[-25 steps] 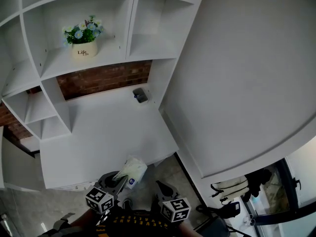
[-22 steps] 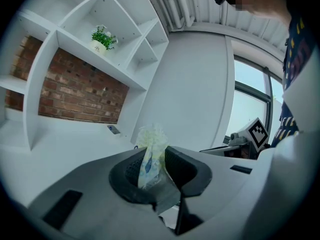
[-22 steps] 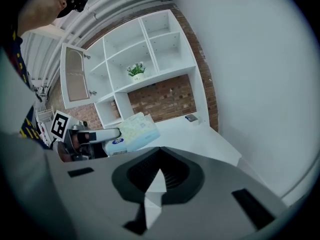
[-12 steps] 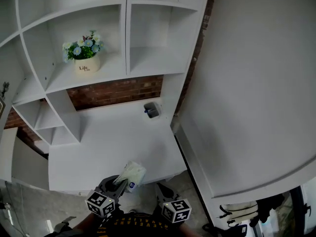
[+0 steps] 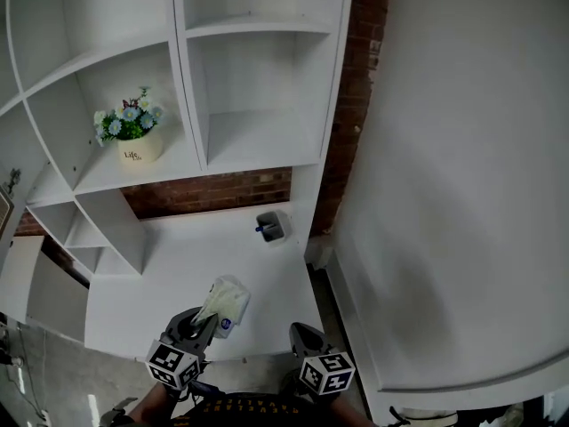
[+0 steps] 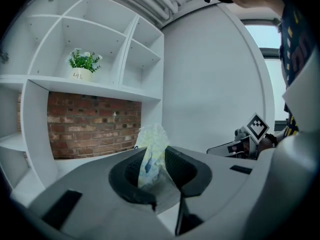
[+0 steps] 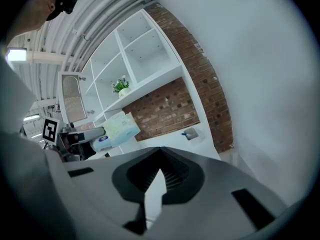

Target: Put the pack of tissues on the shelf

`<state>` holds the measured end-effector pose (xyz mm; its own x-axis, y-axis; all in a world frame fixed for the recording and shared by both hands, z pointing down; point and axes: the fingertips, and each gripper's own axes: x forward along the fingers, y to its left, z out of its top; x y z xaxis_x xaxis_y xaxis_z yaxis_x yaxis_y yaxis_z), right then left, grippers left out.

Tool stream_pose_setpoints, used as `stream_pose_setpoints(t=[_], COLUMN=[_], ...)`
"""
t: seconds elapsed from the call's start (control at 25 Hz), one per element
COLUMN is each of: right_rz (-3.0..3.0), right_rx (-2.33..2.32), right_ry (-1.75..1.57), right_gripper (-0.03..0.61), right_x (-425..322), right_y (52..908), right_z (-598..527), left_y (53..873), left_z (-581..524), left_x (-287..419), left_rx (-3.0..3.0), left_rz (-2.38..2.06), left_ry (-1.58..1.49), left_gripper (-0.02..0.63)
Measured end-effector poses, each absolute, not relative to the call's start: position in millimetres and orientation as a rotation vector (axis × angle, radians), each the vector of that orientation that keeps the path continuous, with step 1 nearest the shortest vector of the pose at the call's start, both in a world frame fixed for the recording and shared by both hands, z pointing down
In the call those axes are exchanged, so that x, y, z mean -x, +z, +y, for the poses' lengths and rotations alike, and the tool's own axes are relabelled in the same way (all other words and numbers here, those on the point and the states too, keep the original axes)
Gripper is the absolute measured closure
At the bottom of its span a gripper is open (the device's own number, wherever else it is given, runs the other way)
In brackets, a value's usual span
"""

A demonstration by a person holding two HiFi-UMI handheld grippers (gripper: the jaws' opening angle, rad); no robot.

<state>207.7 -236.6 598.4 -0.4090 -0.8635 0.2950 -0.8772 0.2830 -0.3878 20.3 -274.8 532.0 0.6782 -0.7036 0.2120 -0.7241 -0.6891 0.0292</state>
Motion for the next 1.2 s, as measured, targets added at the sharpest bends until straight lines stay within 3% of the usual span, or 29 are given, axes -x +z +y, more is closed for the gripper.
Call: stream_pose_setpoints(t=[0.84,1.2], right_rz=[-2.924,-2.903], right_rx=[-1.499,-1.474], right_ry=[-0.011,-0.086], right_gripper=[0.588,0.588], right_x=[-251,-236], right_y=[387,330], right_z=[-359,-407], left_y=[358,291], left_z=[-339,-372], left_x=[-73,-37], left_rx=[-2.972,-3.123], left_rz=[-1.383,-1.428], left_ry=[-0.035,-0.065], left_gripper=[0.54,0.538])
